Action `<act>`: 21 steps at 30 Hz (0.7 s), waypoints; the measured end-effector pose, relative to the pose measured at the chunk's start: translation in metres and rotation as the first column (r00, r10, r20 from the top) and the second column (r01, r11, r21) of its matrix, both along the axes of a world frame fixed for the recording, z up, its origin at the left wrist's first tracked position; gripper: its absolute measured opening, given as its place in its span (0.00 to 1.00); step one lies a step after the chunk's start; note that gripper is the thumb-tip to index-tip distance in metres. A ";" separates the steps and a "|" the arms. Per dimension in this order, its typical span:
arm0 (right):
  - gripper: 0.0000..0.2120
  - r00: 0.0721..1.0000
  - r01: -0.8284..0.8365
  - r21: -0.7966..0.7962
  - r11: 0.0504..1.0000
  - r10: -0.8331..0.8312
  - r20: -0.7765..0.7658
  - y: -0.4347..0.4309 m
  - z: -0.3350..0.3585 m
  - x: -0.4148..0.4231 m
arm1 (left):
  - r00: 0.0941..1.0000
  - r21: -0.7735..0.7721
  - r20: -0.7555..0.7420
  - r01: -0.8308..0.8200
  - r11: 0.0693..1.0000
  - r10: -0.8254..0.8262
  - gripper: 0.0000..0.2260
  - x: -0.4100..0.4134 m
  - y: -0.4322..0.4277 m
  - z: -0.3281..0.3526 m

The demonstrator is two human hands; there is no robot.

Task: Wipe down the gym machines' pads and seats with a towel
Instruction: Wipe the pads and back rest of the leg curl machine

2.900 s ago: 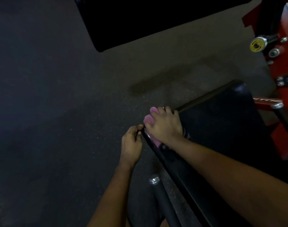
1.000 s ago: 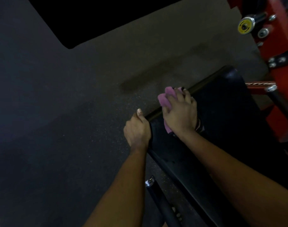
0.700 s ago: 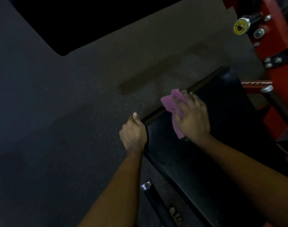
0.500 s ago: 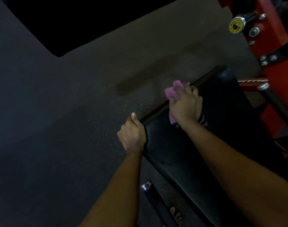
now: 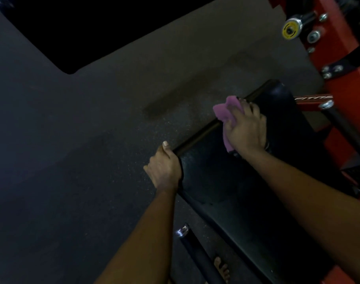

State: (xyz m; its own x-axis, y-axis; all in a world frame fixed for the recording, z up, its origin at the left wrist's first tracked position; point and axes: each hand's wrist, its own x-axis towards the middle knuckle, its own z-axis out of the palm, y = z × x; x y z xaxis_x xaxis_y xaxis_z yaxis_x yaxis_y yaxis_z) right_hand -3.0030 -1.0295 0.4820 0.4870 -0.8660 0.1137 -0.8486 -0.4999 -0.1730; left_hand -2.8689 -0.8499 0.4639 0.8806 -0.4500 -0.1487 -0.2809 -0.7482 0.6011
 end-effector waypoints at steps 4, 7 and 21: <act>0.21 0.982 0.185 0.048 0.982 -0.187 0.028 0.033 0.008 0.033 | 1.000 -0.011 0.021 0.015 1.000 -0.014 0.24 -0.001 0.001 0.000; 0.25 0.999 0.004 0.029 1.000 -0.005 0.048 0.089 0.000 0.031 | 0.999 0.034 0.038 0.036 0.999 -0.038 0.24 0.000 0.001 0.000; 0.23 0.982 0.186 0.002 0.983 -0.186 0.015 -0.044 -0.005 -0.011 | 0.961 0.104 0.100 0.247 0.963 -0.257 0.26 -0.007 -0.054 0.006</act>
State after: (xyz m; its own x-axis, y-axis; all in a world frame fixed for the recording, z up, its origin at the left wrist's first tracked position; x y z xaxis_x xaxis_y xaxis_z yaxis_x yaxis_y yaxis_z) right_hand -3.0139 -1.0735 0.4765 0.3157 -0.9414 0.1190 -0.9240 -0.3335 -0.1869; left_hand -2.8760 -0.9040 0.4704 0.7535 -0.6489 -0.1062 -0.5287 -0.6939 0.4889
